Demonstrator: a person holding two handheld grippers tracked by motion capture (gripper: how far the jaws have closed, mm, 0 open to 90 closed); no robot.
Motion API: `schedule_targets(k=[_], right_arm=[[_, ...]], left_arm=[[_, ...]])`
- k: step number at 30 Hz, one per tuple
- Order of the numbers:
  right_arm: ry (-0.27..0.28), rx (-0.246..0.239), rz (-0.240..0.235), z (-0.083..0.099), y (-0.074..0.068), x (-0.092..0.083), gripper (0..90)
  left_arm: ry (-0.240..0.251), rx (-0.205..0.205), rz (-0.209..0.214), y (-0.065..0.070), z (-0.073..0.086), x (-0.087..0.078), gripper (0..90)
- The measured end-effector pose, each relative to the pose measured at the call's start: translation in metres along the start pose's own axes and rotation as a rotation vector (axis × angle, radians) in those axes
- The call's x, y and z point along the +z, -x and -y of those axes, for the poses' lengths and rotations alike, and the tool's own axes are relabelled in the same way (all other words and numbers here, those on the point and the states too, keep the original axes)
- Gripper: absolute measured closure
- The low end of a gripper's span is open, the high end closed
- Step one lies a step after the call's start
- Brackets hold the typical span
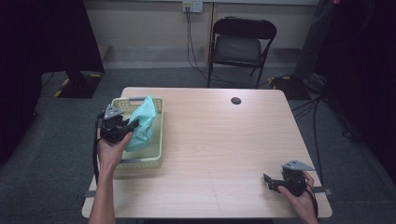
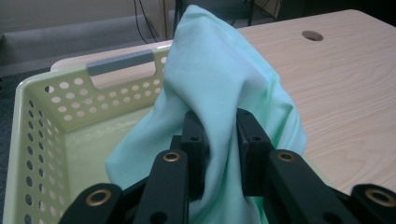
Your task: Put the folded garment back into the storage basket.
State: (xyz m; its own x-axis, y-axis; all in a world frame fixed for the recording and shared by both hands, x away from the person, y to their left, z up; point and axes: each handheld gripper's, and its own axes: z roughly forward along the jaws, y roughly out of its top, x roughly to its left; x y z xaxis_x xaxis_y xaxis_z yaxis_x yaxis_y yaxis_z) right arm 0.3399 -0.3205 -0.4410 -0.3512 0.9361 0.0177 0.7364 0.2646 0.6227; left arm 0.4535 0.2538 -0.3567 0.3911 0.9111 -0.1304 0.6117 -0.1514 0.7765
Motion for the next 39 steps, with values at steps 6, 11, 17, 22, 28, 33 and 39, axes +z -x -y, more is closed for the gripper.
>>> schedule_targets(k=[6, 11, 17, 22, 28, 33, 39], right_arm=[[0.0, 0.0, 0.0, 0.0, 0.0, 0.0, 11.7], [0.0, 0.0, 0.0, 0.0, 0.0, 0.0, 11.7], [0.0, 0.001, 0.0, 0.0, 0.0, 0.0, 11.7], [0.0, 0.0, 0.0, 0.0, 0.0, 0.0, 11.7], [0.0, 0.0, 0.0, 0.0, 0.0, 0.0, 11.8], [0.0, 0.0, 0.0, 0.0, 0.0, 0.0, 11.7], [0.0, 0.0, 0.0, 0.0, 0.0, 0.0, 11.7]], left_arm=[[-0.018, 0.005, -0.006, 0.0, 0.002, 0.008, 76.5], [-0.031, -0.003, -0.003, -0.003, 0.005, 0.014, 76.4], [-0.037, -0.014, -0.005, -0.007, 0.009, 0.018, 76.4], [-0.037, -0.029, -0.004, -0.012, 0.013, 0.022, 76.4], [-0.068, -0.006, -0.026, -0.009, 0.015, 0.028, 76.4], [-0.086, -0.008, -0.032, -0.01, 0.017, 0.032, 76.4], [-0.092, -0.019, -0.022, -0.013, 0.017, 0.034, 76.3]])
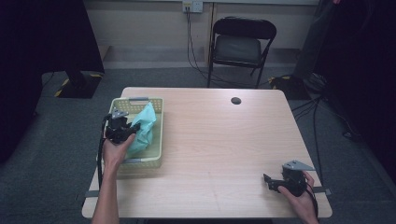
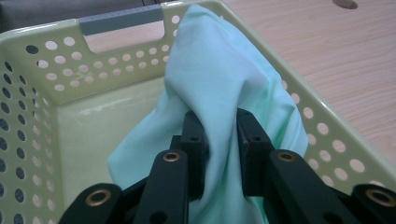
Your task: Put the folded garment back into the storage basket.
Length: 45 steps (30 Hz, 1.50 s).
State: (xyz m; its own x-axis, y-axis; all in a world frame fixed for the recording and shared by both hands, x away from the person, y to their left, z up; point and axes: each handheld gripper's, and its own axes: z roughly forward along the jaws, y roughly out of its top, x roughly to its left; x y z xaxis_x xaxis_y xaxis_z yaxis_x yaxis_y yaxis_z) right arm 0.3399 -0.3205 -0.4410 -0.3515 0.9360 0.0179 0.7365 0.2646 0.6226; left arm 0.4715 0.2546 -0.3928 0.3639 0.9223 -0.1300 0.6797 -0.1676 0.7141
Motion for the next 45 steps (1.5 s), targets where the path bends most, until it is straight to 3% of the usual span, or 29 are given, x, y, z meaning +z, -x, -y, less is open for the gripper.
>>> schedule_targets(k=[4, 19, 22, 33, 35, 41, 45], right_arm=[[0.0, 0.0, 0.0, 0.0, 0.0, 0.0, 11.7], [0.0, 0.0, 0.0, 0.0, 0.0, 0.0, 11.7], [0.0, 0.0, 0.0, 0.0, 0.0, 0.0, 11.7], [0.0, 0.0, 0.0, 0.0, 0.0, 0.0, 11.7], [0.0, 0.0, 0.0, 0.0, 0.0, 0.0, 11.7], [0.0, 0.0, 0.0, 0.0, 0.0, 0.0, 11.7], [0.0, 0.0, 0.0, 0.0, 0.0, 0.0, 11.7]], left_arm=[[-0.029, 0.019, -0.014, 0.002, -0.001, 0.003, 76.3], [-0.125, 0.041, -0.008, 0.005, -0.005, 0.019, 76.3], [-0.147, 0.079, -0.016, 0.009, -0.005, 0.02, 76.2], [-0.222, 0.058, -0.01, 0.007, -0.006, 0.032, 76.1], [-0.218, 0.044, -0.002, 0.006, -0.005, 0.034, 76.2], [-0.266, 0.075, 0.0, 0.006, -0.005, 0.041, 76.2], [-0.284, 0.065, 0.001, 0.005, -0.006, 0.044, 76.1]])
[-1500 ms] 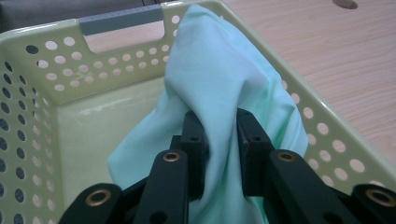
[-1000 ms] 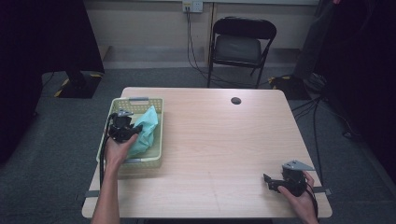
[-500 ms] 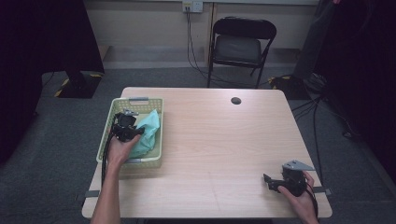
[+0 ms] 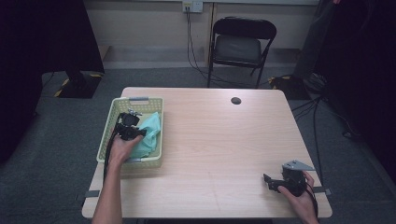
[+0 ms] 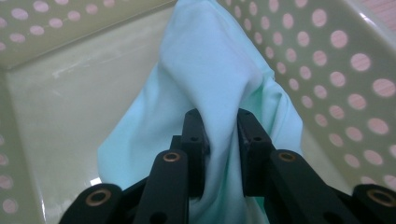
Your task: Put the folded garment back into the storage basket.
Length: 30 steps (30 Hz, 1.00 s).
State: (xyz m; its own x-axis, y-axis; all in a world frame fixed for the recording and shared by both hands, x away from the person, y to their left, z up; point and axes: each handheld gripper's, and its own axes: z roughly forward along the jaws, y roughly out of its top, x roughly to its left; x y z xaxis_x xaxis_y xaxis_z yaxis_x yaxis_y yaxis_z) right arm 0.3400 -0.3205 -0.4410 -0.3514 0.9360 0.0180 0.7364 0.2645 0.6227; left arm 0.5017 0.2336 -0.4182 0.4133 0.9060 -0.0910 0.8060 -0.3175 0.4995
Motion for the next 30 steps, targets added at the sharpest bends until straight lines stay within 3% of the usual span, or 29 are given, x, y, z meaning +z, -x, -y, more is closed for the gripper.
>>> schedule_targets(k=[12, 30], right_arm=[[0.0, 0.0, 0.0, 0.0, 0.0, 0.0, 11.6], [-0.001, 0.0, -0.001, 0.0, 0.0, 0.0, 11.5]], left_arm=[[-0.037, 0.045, -0.017, 0.007, 0.002, 0.008, 75.9], [-0.137, 0.022, -0.024, 0.004, 0.004, 0.024, 71.3]])
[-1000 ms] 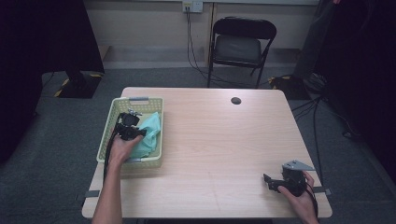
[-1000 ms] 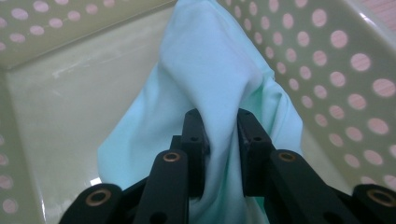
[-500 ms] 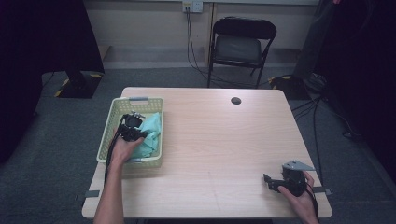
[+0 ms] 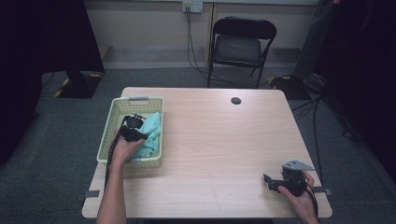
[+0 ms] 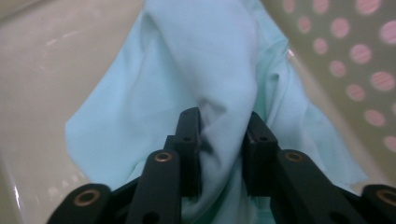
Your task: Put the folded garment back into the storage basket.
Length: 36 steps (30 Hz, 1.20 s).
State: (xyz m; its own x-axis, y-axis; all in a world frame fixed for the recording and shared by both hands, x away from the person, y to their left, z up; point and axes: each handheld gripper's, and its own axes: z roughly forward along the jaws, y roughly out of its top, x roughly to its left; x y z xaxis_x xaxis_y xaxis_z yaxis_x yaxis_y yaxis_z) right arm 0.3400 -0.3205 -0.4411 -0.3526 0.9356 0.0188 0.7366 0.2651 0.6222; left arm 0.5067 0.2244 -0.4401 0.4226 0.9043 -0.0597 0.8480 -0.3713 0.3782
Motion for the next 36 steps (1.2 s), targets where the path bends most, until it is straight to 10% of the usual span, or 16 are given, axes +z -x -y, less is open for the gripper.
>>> schedule_targets(k=[36], right_arm=[[0.0, 0.0, 0.0, 0.0, 0.0, 0.0, 11.4]], left_arm=[[0.024, 0.005, 0.004, -0.0039, 0.0034, 0.0022, 30.7]])
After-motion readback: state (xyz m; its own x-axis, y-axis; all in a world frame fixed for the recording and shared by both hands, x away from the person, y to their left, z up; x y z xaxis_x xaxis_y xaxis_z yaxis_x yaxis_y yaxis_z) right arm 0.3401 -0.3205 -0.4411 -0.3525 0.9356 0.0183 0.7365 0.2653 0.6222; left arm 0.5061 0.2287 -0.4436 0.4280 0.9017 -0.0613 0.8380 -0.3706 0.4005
